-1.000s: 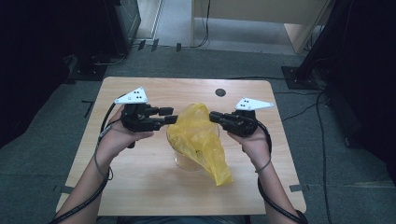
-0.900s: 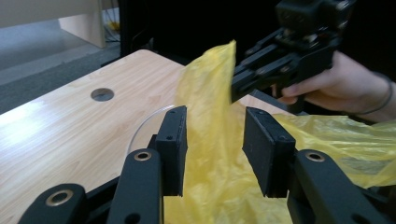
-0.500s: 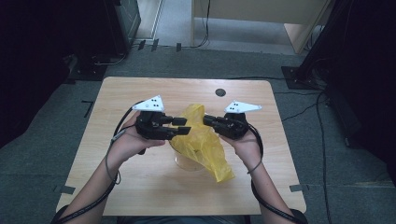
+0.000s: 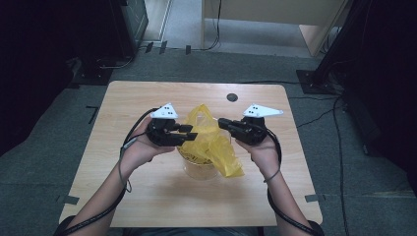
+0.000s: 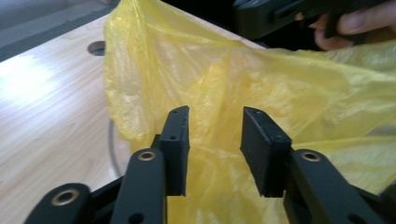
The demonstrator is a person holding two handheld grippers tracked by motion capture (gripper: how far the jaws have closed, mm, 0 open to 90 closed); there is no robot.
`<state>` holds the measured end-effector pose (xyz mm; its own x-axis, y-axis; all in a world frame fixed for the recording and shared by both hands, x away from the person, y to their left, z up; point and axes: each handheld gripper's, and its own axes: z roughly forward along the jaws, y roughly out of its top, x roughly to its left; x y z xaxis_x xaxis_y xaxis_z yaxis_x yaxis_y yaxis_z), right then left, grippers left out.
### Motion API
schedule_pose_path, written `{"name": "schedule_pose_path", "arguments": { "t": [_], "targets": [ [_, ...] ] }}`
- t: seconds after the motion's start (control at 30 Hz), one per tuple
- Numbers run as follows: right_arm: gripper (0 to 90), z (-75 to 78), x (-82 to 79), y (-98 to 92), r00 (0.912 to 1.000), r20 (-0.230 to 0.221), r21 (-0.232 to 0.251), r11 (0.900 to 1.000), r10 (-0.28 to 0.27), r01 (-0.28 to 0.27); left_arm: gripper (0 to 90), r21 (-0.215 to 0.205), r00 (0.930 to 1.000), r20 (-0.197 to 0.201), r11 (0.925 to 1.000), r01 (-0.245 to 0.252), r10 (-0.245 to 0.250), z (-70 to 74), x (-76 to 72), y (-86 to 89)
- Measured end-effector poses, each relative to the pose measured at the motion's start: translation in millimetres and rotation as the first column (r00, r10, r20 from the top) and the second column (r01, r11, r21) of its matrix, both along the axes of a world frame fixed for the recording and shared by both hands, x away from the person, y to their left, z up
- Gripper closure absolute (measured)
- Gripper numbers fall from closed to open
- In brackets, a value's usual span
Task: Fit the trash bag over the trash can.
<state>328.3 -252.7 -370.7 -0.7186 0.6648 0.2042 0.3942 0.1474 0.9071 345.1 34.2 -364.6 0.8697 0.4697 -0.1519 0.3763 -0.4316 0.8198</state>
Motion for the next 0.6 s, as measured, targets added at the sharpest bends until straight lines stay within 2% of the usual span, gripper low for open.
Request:
{"name": "schedule_pose_path", "arguments": {
  "t": [0.1,0.2,0.27,0.33,0.4,0.6],
  "targets": [
    [88.2,1.8,-0.6,-2.3,1.0,0.0,0.009,1.0,-0.005,0.005,66.2,0.009,1.0,0.0,1.0,-0.001,0.001,-0.4,1.8,2.9],
    [87.7,0.7,-0.6,-1.3,1.0,-0.003,0.006,1.0,0.0,0.0,76.3,0.025,1.0,0.003,0.9997,0.004,-0.004,-2.1,3.2,5.1],
    [84.3,-0.2,-0.1,-1.3,1.0,-0.008,0.001,1.0,0.003,-0.003,81.9,0.023,0.9999,-0.007,0.9997,0.008,-0.008,-2.8,4.3,7.4],
    [81.4,0.4,0.2,-2.6,0.9999,-0.009,0.014,1.0,0.011,-0.01,82.7,0.02,0.9999,-0.006,0.9997,0.012,-0.012,-2.3,5.1,9.5],
    [75.7,2.8,-0.6,-3.5,0.9997,0.017,0.017,1.0,0.018,-0.018,82.8,0.018,1.0,-0.001,0.9998,0.007,-0.007,-1.3,5.4,10.4],
    [66.3,8.9,-2.3,-3.4,0.9971,0.066,0.04,0.998,0.037,-0.04,80.5,0.01,0.9999,0.01,0.9999,0.003,-0.003,-0.8,5.7,10.8]
  ]
}}
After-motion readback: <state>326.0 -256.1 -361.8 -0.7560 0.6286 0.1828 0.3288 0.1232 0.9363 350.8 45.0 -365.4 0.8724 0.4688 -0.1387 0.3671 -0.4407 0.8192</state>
